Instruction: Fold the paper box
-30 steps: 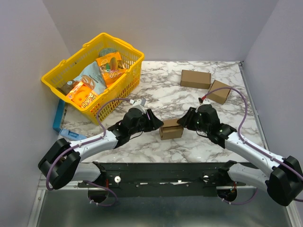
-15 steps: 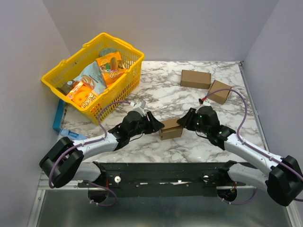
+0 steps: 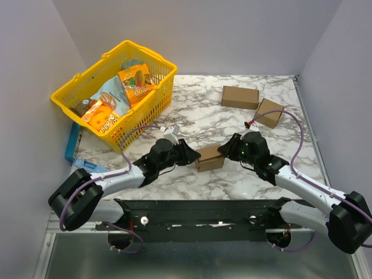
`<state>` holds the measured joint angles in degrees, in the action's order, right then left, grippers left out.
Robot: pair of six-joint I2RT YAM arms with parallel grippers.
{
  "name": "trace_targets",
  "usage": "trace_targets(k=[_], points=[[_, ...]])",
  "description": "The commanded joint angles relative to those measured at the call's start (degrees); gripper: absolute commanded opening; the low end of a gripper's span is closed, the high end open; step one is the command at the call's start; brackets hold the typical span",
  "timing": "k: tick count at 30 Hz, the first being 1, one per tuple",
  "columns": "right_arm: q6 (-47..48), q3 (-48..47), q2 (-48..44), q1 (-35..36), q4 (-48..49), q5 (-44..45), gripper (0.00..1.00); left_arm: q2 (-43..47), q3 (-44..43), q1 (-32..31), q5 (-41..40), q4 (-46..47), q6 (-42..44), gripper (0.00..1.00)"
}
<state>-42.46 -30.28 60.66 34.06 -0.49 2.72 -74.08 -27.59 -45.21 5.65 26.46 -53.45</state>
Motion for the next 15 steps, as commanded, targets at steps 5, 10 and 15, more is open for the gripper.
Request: trace_targets(k=[5, 10, 15], points=[[1.3, 5.2, 2.8, -0.2, -11.5, 5.2, 0.37, -3.2, 0.4, -3.1, -4.7, -11.5, 5.4, 0.32], [1.0, 5.7, 2.4, -0.2, -12.7, 5.9, 0.39, -4.8, -1.9, -4.6, -8.7, -16.8, 7.6, 0.31], [1.3, 5.9, 1.9, -0.1, -13.7, 7.0, 0.42, -6.4, -4.0, -6.8, -13.9, -22.6, 8.5, 0.3]])
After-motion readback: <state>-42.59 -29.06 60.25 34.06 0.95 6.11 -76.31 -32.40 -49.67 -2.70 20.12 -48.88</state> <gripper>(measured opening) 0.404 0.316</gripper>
